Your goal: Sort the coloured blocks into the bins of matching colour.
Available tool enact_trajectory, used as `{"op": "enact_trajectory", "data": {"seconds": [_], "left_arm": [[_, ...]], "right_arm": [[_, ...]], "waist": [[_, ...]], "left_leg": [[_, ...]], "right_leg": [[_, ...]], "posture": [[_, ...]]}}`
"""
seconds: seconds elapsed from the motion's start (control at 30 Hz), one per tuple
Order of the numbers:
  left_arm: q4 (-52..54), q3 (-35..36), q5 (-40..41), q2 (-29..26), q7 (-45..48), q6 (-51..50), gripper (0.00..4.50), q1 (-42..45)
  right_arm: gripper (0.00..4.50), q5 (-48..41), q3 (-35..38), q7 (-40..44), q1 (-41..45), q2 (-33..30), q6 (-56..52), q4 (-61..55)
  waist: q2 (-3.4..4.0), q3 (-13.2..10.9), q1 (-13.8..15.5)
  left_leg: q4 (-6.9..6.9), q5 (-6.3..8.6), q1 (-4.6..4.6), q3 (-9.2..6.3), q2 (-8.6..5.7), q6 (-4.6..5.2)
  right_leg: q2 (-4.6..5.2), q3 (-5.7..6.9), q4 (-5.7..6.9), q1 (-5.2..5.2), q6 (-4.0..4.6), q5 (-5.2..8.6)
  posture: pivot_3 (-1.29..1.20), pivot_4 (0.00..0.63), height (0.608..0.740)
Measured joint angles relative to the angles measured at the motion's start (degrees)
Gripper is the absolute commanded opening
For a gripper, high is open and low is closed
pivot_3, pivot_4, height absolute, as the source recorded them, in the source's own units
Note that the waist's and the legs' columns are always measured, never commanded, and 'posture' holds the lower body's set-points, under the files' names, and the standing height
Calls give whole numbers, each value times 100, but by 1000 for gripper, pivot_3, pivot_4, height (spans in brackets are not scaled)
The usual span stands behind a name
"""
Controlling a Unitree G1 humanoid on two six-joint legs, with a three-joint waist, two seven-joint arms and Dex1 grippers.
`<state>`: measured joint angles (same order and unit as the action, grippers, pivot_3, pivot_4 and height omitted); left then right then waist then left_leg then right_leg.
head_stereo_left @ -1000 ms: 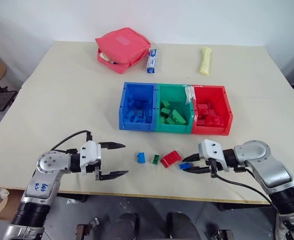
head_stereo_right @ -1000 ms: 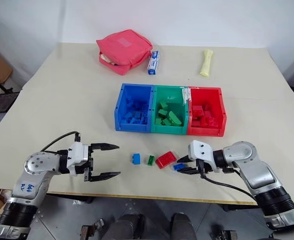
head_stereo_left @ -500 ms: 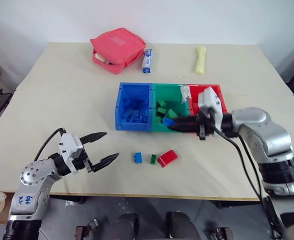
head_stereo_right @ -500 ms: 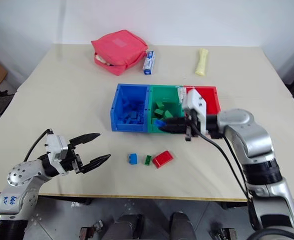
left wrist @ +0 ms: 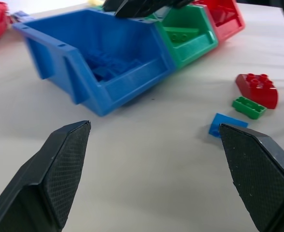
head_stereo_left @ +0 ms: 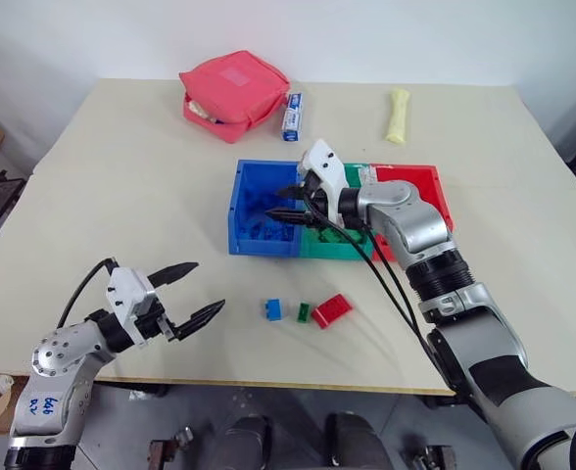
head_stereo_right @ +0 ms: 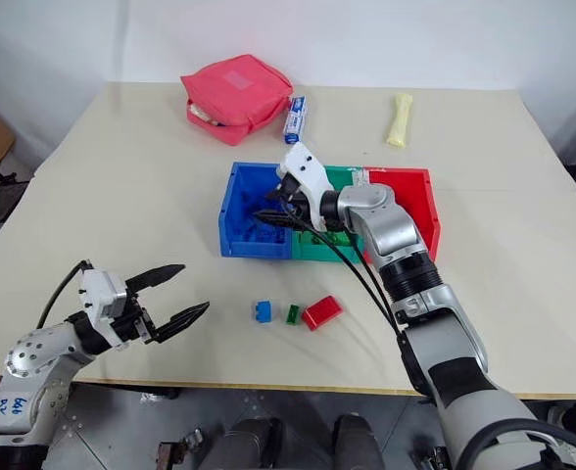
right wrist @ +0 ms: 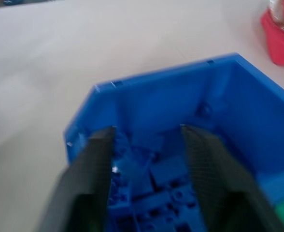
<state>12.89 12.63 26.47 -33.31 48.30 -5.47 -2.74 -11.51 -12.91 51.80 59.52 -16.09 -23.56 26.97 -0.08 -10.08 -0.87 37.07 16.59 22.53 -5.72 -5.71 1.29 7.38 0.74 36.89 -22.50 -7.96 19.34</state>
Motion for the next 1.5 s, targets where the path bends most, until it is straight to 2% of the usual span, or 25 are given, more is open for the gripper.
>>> {"op": "enact_trajectory", "data": {"seconds": [0.1, 0.23, 0.4, 0.47, 0.57, 0.63, 0.77, 0.87, 1.0, 1.17, 1.27, 1.5], "left_arm": [[27, -105, -10, -6, 48, 9, 4500, 72], [-9, -268, 2, -75, 315, 23, 4500, 303], [-199, -687, -159, -297, 837, 161, 4500, 677], [-319, -774, -241, -342, 1009, 280, 4500, 746], [-579, -1014, -401, -435, 1410, 555, 4500, 940], [-723, -1123, -433, -570, 1658, 600, 4500, 942], [-867, -1191, -434, -602, 1938, 678, 4500, 1076], [-964, -1190, -458, -567, 1936, 769, 4500, 1182], [-1021, -1196, -511, -548, 1896, 830, 4500, 1188], [-951, -1252, -580, -515, 1785, 852, 4500, 1049], [-876, -1253, -605, -505, 1682, 854, 4500, 962], [-669, -1164, -607, -506, 1493, 841, 4500, 760]], "right_arm": [[4449, -127, 211, 239, -441, -358, 123, -690], [4484, -765, 749, 904, -1658, -1115, 97, -1983], [4484, -1247, 1303, 1888, -3144, -2213, 422, -2957], [4484, -1262, 1496, 2068, -3647, -2594, 509, -3064], [4484, -996, 1872, 2447, -4615, -3156, 1596, -2795], [4484, -849, 2017, 2548, -4893, -3281, 2081, -2381], [4484, -669, 1881, 2747, -4810, -3290, 2677, -1962], [4484, -542, 1451, 2786, -4245, -3026, 2730, -1976], [4484, -165, 534, 2968, -3457, -2688, 2614, -1899], [4484, 217, -223, 3154, -2538, -2098, 2634, -1241], [3915, 355, -496, 3241, -2265, -1801, 2745, -847], [1514, 335, -622, 3476, -2244, -1771, 2846, -675]], "waist": [[0, 0, 27], [0, 0, 88], [0, 0, 82], [0, 0, 64], [0, 0, 90], [0, 0, 67], [0, -1, 22], [0, -1, -31], [0, -1, -35], [0, -1, -24], [0, -1, -3], [0, -1, 76]], "left_leg": [[2, 1, 0, -9, 3, -2], [3, 1, 10, -5, 0, 0], [3, -1, 17, 6, 5, 2], [3, -1, 17, 16, 14, 1], [2, -4, 15, 23, 26, -5], [2, -4, 12, 40, 30, -5], [-1, -7, -13, 69, 50, -10], [0, -7, -16, 69, 53, -13], [-3, -5, -12, 64, 49, -14], [0, -3, -8, 58, 44, -12], [1, -3, -8, 54, 42, -12], [2, -3, -8, 54, 40, -12]], "right_leg": [[0, 0, -2, 2, 0, 0], [4, -5, -21, 4, 0, 0], [3, -1, -44, 5, -1, 0], [-1, 2, -49, 5, -2, 0], [-8, 17, -70, 15, -2, 1], [-11, 19, -71, 14, -4, 0], [-17, 16, -68, 21, -4, 0], [-19, 13, -67, 22, -4, 0], [-16, 13, -55, 11, -4, 0], [-11, 14, -54, 10, -4, 0], [-11, 14, -50, 10, -4, 0], [-8, 15, -47, 9, -4, 0]], "posture": [[0, 150, 740], [0, 150, 740], [0, 150, 740], [0, 150, 740], [0, 150, 740], [0, 150, 740], [0, 150, 740], [0, 150, 740], [0, 150, 740], [0, 150, 740], [0, 150, 740], [0, 150, 740]]}}
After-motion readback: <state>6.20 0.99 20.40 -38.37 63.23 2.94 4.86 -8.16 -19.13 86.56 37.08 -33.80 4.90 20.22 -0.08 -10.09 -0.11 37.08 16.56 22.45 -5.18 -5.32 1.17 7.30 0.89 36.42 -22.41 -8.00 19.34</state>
